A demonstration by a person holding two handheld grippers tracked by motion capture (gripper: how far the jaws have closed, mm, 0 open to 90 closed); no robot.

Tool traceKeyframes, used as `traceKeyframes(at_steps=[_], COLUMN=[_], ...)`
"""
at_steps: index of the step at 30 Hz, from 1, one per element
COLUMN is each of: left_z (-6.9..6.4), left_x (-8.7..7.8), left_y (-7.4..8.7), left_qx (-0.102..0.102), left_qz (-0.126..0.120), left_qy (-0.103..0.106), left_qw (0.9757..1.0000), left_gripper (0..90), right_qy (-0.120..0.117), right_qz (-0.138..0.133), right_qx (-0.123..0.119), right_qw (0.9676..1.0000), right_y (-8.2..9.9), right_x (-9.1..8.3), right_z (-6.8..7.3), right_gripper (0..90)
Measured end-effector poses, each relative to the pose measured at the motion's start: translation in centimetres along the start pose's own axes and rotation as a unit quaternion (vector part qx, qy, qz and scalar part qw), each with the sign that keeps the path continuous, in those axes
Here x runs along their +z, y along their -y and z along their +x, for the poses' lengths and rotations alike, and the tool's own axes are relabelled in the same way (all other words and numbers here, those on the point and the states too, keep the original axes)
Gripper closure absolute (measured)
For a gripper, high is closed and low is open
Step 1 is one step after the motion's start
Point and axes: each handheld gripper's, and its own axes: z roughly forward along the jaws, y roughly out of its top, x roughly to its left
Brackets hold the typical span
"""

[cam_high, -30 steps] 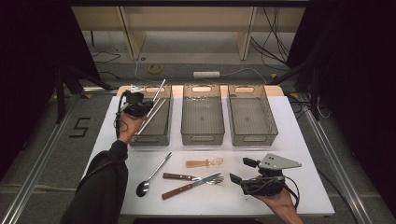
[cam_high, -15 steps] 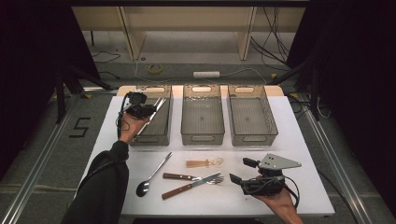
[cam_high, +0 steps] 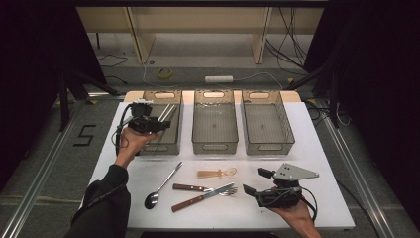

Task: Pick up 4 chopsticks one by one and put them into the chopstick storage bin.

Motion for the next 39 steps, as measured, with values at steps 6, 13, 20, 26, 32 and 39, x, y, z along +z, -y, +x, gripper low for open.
traceKeyframes(at_steps=[6, 13, 20, 26, 32, 39], left_z=[-2.1, -3.3, -4.2, -4.4, -4.6, -5.3], left_x=[-0.7, -1.5, -2.4, -2.7, -2.7, -2.8], left_y=[1.1, 2.0, 2.7, 3.6, 4.5, 5.3], left_qx=[0.025, 0.043, 0.052, 0.050, 0.053, 0.064], left_qz=[0.009, 0.027, 0.038, 0.051, 0.067, 0.092], left_qy=[0.014, 0.011, 0.016, 0.021, 0.023, 0.027], left_qw=[0.9995, 0.9987, 0.9978, 0.9972, 0.9961, 0.9933], left_gripper=[33.4, 30.6, 28.9, 26.6, 24.6, 24.0], right_qy=[0.001, -0.001, 0.000, 0.000, 0.002, 0.002], right_qz=[0.001, -0.001, -0.001, -0.005, -0.003, -0.004], right_qx=[-0.002, -0.003, -0.004, -0.002, -0.003, -0.003], right_qw=[1.0000, 1.0000, 1.0000, 1.0000, 1.0000, 1.0000], right_y=[0.0, 0.0, -0.1, 0.0, 0.0, 0.1], right_x=[0.1, 0.0, 0.0, -0.1, -0.3, -0.3], right_z=[0.1, 0.1, 0.2, 0.1, 0.1, 0.1], right_gripper=[23.6, 23.6, 23.6, 23.6, 23.6, 23.6])
